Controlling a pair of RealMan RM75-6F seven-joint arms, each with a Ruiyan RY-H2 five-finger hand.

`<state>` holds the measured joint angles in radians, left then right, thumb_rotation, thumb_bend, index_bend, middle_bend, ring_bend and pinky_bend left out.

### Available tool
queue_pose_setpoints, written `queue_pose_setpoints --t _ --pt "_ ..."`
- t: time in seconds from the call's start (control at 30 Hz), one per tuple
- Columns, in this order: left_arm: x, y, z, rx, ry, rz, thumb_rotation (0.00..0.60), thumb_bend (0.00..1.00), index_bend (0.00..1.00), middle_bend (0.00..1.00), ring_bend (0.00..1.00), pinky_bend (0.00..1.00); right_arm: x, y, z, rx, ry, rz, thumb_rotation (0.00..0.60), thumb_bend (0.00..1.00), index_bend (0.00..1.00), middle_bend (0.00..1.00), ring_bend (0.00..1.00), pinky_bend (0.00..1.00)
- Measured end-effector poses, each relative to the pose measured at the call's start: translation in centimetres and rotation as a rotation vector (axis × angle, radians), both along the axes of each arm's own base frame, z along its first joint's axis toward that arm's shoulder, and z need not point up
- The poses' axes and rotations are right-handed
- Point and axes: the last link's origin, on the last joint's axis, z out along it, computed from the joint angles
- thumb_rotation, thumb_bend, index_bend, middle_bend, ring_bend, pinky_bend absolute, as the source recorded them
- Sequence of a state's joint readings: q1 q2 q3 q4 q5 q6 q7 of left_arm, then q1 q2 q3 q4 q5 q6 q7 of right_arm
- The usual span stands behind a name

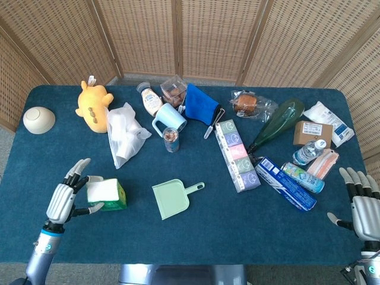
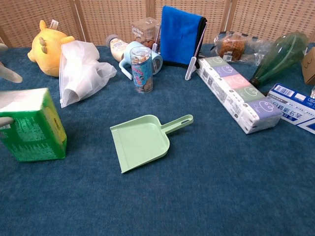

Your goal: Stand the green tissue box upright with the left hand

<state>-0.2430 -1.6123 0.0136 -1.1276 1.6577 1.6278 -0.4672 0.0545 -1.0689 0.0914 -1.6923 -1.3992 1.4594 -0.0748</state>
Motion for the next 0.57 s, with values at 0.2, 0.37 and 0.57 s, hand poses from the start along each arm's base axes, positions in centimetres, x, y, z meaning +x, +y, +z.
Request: queue_pose_setpoints --t 0.2,0.37,0.57 --pt "0.4 -1.2 2.4 0.068 -0.007 -0.04 0.6 0.0 0.33 0.04 0.0 0.09 0.1 0.0 0.0 0.0 0.0 0.003 0.6 0.0 0.0 0.0 0.0 0.0" --pt "0.6 -1.6 4.9 0.11 0.072 -0.038 0.6 0.0 0.33 0.0 0.0 0.09 0.1 0.1 0.0 -0.001 0.002 0.005 0.6 0.0 0.0 0.0 0.0 0.0" --pt "1.1 -1.9 8.1 0.131 0.218 0.03 0.6 0.0 0.3 0.0 0.0 0.07 0.1 0.1 0.1 -0.005 0.004 0.005 0.6 0.0 0.0 0.0 0.0 0.0"
